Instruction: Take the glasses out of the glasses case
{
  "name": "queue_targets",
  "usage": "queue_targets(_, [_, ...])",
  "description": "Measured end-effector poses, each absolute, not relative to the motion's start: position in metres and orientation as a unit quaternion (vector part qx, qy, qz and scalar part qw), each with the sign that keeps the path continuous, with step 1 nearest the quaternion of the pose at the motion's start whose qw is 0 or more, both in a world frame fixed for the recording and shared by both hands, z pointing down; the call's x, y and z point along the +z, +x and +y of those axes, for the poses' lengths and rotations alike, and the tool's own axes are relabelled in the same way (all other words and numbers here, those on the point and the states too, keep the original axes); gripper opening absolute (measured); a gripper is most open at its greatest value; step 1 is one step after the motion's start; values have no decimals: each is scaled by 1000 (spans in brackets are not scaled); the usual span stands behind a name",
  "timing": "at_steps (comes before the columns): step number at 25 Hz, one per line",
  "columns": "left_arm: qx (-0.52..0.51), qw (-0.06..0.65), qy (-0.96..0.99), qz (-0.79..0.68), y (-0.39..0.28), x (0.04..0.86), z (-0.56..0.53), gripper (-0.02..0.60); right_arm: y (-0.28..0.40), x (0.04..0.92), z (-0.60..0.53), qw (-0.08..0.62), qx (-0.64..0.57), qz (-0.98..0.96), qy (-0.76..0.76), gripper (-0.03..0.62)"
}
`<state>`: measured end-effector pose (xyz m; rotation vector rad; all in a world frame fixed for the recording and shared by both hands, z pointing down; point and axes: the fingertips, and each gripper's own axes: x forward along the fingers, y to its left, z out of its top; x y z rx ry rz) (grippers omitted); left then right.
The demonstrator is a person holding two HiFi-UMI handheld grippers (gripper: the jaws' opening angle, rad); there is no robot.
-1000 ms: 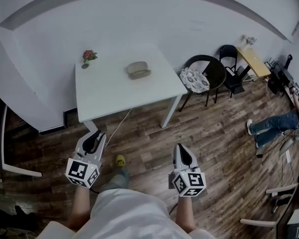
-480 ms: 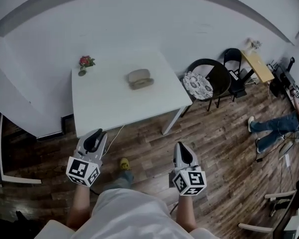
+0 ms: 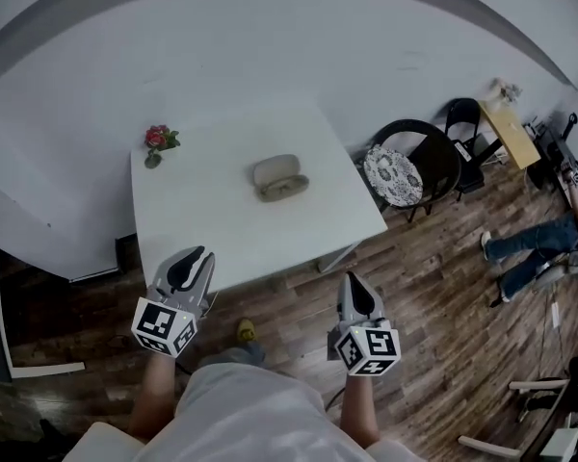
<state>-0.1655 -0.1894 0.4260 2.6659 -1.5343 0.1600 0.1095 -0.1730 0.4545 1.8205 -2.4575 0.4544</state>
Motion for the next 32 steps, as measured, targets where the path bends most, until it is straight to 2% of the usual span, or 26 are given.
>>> queue_targets(9, [63, 51, 876, -476, -178, 450, -270, 83, 90, 467, -245, 47, 152, -786, 598, 3])
queue_targets(22, [62, 62, 873, -480, -184, 456, -316, 83, 84, 468, -290, 50, 151, -787, 596, 3])
queue_targets(32, [71, 75, 861, -498, -154, 465, -365, 83, 121, 472, -352, 49, 153, -798, 581, 3])
